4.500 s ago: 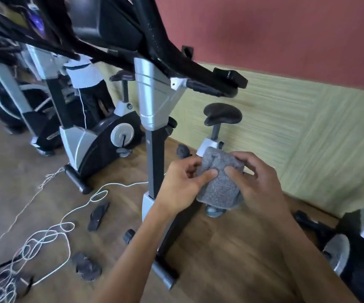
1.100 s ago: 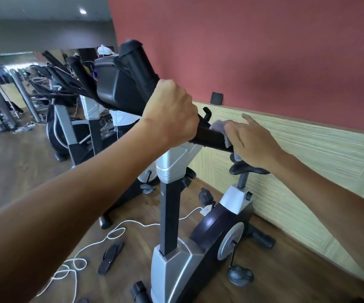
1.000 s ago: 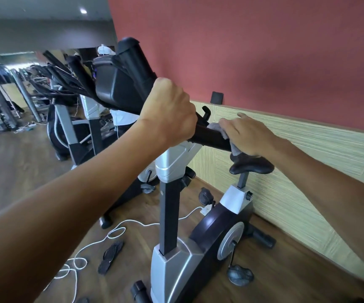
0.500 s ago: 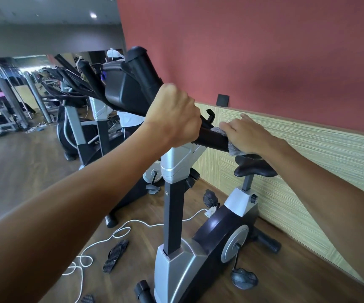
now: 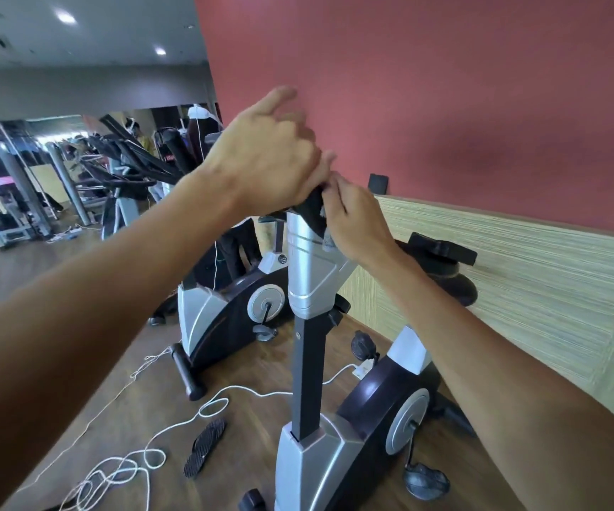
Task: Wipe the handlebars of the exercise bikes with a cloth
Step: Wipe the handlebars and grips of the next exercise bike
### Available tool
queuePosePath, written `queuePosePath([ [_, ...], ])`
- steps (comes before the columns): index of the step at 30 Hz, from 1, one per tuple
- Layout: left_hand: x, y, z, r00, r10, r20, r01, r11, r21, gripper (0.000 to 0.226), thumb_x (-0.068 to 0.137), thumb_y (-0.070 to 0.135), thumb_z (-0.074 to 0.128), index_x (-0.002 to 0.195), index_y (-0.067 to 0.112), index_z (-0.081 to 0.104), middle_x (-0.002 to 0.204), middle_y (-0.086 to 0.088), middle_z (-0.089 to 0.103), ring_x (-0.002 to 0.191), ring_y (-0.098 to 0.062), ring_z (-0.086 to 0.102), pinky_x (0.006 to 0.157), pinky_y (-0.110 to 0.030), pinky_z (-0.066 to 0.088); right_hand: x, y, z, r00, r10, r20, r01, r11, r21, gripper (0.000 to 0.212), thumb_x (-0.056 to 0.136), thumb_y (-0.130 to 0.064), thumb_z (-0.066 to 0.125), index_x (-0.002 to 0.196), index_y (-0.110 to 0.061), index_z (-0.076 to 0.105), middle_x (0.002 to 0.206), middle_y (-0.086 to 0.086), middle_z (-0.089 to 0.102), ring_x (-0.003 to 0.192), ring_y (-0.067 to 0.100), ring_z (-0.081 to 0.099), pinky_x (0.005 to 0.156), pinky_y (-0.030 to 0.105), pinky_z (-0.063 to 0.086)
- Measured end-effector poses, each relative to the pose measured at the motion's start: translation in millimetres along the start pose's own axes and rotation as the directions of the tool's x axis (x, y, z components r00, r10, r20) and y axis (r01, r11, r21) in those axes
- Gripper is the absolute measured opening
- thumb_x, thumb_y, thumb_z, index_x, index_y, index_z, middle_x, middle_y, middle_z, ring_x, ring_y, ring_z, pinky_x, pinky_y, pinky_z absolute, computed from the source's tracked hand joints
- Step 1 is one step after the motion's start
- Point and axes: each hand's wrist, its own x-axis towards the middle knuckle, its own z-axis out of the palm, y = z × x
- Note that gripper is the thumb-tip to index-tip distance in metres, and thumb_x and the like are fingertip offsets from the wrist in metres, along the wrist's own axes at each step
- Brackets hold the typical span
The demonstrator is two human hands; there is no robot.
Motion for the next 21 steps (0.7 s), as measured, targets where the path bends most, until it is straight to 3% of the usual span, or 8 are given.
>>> queuePosePath([
  [4,-2.6,5.1,26.5,0.994,0.026,-0.103,-0.022,0.999,0.037,0.059,0.107,0.028,0.026,0.074,0.003,0.068,0.076,-0.014,0.07,0.084,-0.034,0.056,0.103,-0.045,0.041,-12.5,11.2,1.3,0.997,-0.06,-0.048,0.057,0.996,-0.063,0.032,0.111,-0.029,0.029,0.098,-0.024,0.058,0.056,-0.012,0.047,0.052,0.006,0.049,0.051,0.024,0.03],
  [8,-2.6,11.2,31.3,0.984,0.015,-0.18,-0.004,0.998,0.064,0.044,0.098,0.021,0.037,0.064,0.006,0.06,0.062,-0.013,0.06,0.07,-0.03,0.048,0.087,-0.042,0.046,-34.5,71.2,-28.1,1.0,-0.008,0.022,0.015,0.947,-0.321,0.044,0.107,-0.029,0.025,0.114,-0.029,0.068,0.094,-0.011,0.074,0.081,0.017,0.067,0.075,0.034,0.051],
  [9,-2.0,12.7,33.3,0.979,0.012,-0.204,0.0,0.998,0.061,0.042,0.097,0.02,0.039,0.063,0.007,0.059,0.061,-0.013,0.059,0.069,-0.03,0.047,0.084,-0.042,0.046,-40.7,89.1,-42.8,0.998,0.03,0.048,-0.007,0.907,-0.42,0.046,0.106,-0.028,0.022,0.114,-0.029,0.067,0.095,-0.008,0.075,0.081,0.018,0.066,0.086,0.036,0.05],
  [11,-1.8,13.2,37.4,0.975,0.026,-0.22,-0.013,0.998,0.061,0.041,0.097,0.021,0.039,0.063,0.007,0.057,0.061,-0.012,0.058,0.069,-0.031,0.049,0.082,-0.043,0.047,-49.9,116.4,-67.2,0.994,0.01,0.112,0.062,0.782,-0.62,0.049,0.106,-0.024,0.018,0.112,-0.025,0.067,0.085,-0.009,0.071,0.079,0.013,0.061,0.116,0.037,0.03],
  [13,-2.4,9.1,42.3,0.965,0.045,-0.259,-0.035,0.998,0.042,0.042,0.098,0.021,0.038,0.064,0.007,0.057,0.062,-0.012,0.057,0.071,-0.032,0.051,0.083,-0.043,0.049,-44.0,125.5,-78.1,0.982,-0.017,0.188,0.147,0.692,-0.707,0.055,0.106,-0.024,0.016,0.104,-0.022,0.07,0.079,-0.012,0.066,0.081,0.012,0.063,0.126,0.04,0.014],
  [16,-3.0,2.1,44.4,0.96,0.101,-0.263,-0.101,0.995,0.012,0.048,0.104,0.026,0.031,0.07,0.006,0.057,0.068,-0.013,0.058,0.076,-0.034,0.052,0.088,-0.044,0.048,-17.5,129.3,-79.3,0.956,0.158,0.247,0.064,0.708,-0.703,0.073,0.101,-0.039,0.004,0.094,-0.018,0.073,0.084,-0.004,0.072,0.096,0.022,0.068,0.123,0.046,0.026],
  [18,-4.1,-0.8,44.3,0.957,0.125,-0.261,-0.13,0.992,-0.001,0.05,0.106,0.028,0.029,0.073,0.005,0.058,0.07,-0.013,0.058,0.078,-0.035,0.053,0.09,-0.046,0.047,-11.1,129.0,-79.0,0.929,0.278,0.243,-0.028,0.71,-0.704,0.074,0.101,-0.046,0.003,0.099,-0.02,0.073,0.096,0.004,0.075,0.118,0.031,0.062,0.113,0.052,0.039],
  [21,-6.1,0.7,47.4,0.954,0.117,-0.277,-0.115,0.993,0.023,0.049,0.106,0.028,0.029,0.075,0.005,0.058,0.072,-0.014,0.059,0.081,-0.035,0.053,0.093,-0.047,0.047,-35.0,131.5,-77.4,0.959,0.191,0.208,-0.019,0.778,-0.629,0.06,0.108,-0.036,0.012,0.099,-0.014,0.067,0.12,0.011,0.072,0.14,0.031,0.047,0.115,0.051,0.036],
])
